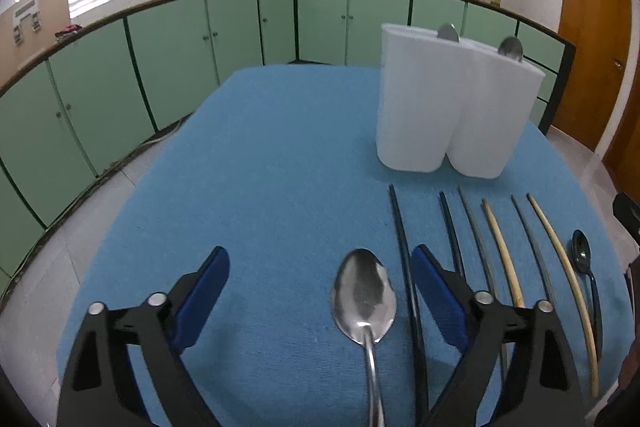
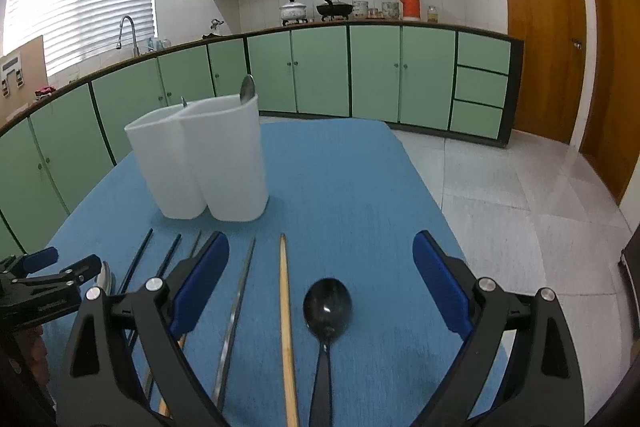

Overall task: Organize utensils
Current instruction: 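Grasp the large steel spoon with the left tool while the right tool grasps the black spoon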

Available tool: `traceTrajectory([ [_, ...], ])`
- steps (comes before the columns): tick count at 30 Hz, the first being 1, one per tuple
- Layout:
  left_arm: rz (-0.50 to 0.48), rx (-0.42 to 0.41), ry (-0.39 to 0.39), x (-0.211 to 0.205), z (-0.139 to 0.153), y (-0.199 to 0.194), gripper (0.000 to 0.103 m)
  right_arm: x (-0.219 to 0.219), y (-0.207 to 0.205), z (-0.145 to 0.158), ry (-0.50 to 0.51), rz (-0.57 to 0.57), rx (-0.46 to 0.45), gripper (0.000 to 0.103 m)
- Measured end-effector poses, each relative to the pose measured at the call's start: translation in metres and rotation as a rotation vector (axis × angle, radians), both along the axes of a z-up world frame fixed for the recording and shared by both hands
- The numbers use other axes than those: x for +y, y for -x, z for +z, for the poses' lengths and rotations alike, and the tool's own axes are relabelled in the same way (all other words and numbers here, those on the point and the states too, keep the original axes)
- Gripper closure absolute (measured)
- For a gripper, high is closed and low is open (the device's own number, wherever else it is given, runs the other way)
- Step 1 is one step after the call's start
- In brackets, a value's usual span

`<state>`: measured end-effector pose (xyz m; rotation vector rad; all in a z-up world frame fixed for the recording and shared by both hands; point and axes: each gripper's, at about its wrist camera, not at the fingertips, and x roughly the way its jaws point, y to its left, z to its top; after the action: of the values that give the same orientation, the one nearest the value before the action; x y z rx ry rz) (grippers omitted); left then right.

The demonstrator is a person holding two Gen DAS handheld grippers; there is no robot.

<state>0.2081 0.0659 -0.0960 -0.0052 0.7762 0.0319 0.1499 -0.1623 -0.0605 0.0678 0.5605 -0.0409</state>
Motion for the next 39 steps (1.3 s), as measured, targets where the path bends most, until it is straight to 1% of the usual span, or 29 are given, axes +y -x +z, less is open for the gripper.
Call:
traceTrajectory([
  [1, -0.006, 0.011, 0.008, -0.001, -0.003, -0.002, 0.022, -0.001, 0.000, -0.001, -0.003, -0.001, 0.003, 0.013],
  [6, -0.025, 0.048, 0.044, -0.002, -0.013, -0.007, 0.029, -0.003, -0.004, -0.002, -0.005, 0.003, 0.011, 0.013],
  [8, -0.034, 0.059, 0.058, -0.002, -0.017, -0.008, 0.033, -0.002, -0.005, -0.004, -0.005, 0.005, 0.016, 0.013],
  [10, -0.044, 0.073, 0.074, -0.002, -0.020, -0.010, 0.041, -0.001, -0.006, -0.005, -0.003, 0.007, 0.022, 0.013],
  [12, -0.049, 0.070, 0.075, -0.002, -0.021, -0.010, 0.042, 0.000, -0.007, -0.007, 0.005, 0.012, 0.028, 0.013],
  [14, -0.060, 0.070, 0.087, 0.000, -0.020, -0.009, 0.048, 0.002, -0.007, -0.008, 0.013, 0.016, 0.035, 0.013],
  [16, -0.068, 0.070, 0.099, 0.001, -0.020, -0.009, 0.060, 0.003, -0.009, -0.010, 0.031, 0.013, 0.052, 0.013],
  [19, -0.091, 0.070, 0.113, 0.002, -0.021, -0.008, 0.068, 0.004, -0.011, -0.013, 0.042, 0.010, 0.077, 0.013],
  [20, -0.099, 0.068, 0.118, 0.002, -0.021, -0.008, 0.068, 0.004, -0.012, -0.014, 0.046, 0.010, 0.089, 0.015],
  [21, -0.104, 0.066, 0.121, 0.002, -0.021, -0.008, 0.068, 0.004, -0.013, -0.016, 0.052, 0.009, 0.105, 0.021],
  [22, -0.109, 0.064, 0.122, 0.002, -0.021, -0.008, 0.068, 0.003, -0.015, -0.018, 0.058, 0.008, 0.124, 0.024],
  [26, -0.111, 0.046, 0.124, 0.005, -0.018, -0.007, 0.069, -0.002, -0.017, -0.026, 0.052, 0.008, 0.165, 0.028],
  [28, -0.110, 0.030, 0.109, 0.004, -0.015, -0.008, 0.069, -0.005, -0.018, -0.030, 0.048, 0.011, 0.180, 0.032],
  [31, -0.111, 0.019, 0.102, 0.005, -0.013, -0.008, 0.069, -0.008, -0.023, -0.035, 0.045, 0.004, 0.202, 0.036],
  [39, -0.120, 0.006, 0.080, 0.004, -0.011, -0.012, 0.069, -0.011, -0.033, -0.043, 0.044, 0.003, 0.245, 0.041],
])
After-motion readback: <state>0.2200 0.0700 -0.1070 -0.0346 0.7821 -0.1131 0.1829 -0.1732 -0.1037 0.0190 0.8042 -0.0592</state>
